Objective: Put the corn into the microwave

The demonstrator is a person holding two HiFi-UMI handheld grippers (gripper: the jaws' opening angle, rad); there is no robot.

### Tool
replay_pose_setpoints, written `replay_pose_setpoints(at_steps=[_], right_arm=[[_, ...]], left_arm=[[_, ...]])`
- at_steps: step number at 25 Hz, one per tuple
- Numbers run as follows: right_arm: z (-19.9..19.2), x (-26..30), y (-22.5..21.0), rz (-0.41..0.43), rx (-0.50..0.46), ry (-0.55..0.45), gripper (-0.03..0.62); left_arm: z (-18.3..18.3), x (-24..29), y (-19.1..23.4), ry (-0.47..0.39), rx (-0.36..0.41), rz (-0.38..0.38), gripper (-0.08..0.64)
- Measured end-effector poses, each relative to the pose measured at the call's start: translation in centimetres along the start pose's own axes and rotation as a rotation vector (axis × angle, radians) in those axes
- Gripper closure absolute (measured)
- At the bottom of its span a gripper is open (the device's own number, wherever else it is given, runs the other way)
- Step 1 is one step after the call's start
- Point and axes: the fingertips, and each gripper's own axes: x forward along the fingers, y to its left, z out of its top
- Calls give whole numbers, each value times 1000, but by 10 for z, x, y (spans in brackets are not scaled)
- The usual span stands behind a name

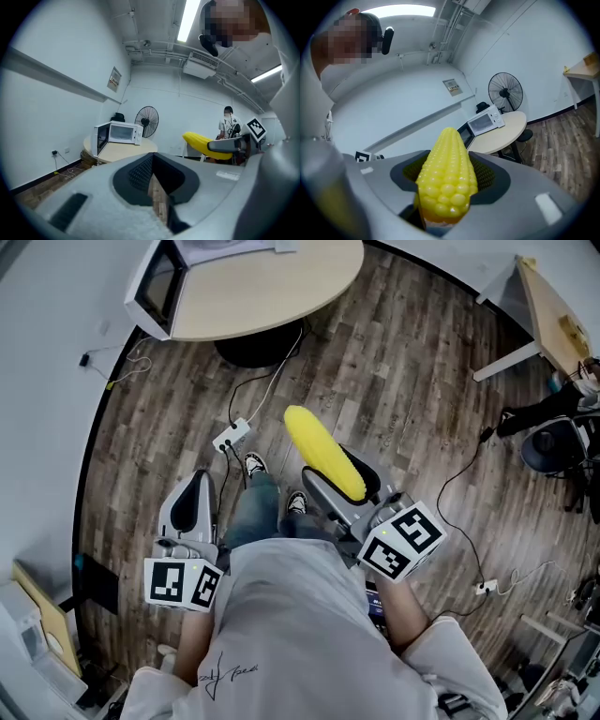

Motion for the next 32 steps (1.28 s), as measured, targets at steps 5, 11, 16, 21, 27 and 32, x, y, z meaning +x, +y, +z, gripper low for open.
replay_pose_setpoints(at_steps=[5, 11, 16, 21, 27, 32], right_arm=[[5, 16, -6, 5, 0, 17, 325], [18, 50, -13, 29, 0, 39, 325], [32, 92, -19, 53, -2, 57, 325], [46, 137, -30, 73, 32, 63, 327], [65, 190, -39, 86, 48, 59, 327], [84, 230, -45, 89, 56, 41, 327]], left_arm=[[4, 21, 6, -5, -16, -30, 571], [15, 51, 26, -16, -34, -43, 571], [27, 79, 49, -18, -46, -48, 571], [41, 113, 77, -12, -49, -53, 571], [64, 150, 114, -7, -37, -59, 571], [85, 179, 141, -8, -24, -76, 571]])
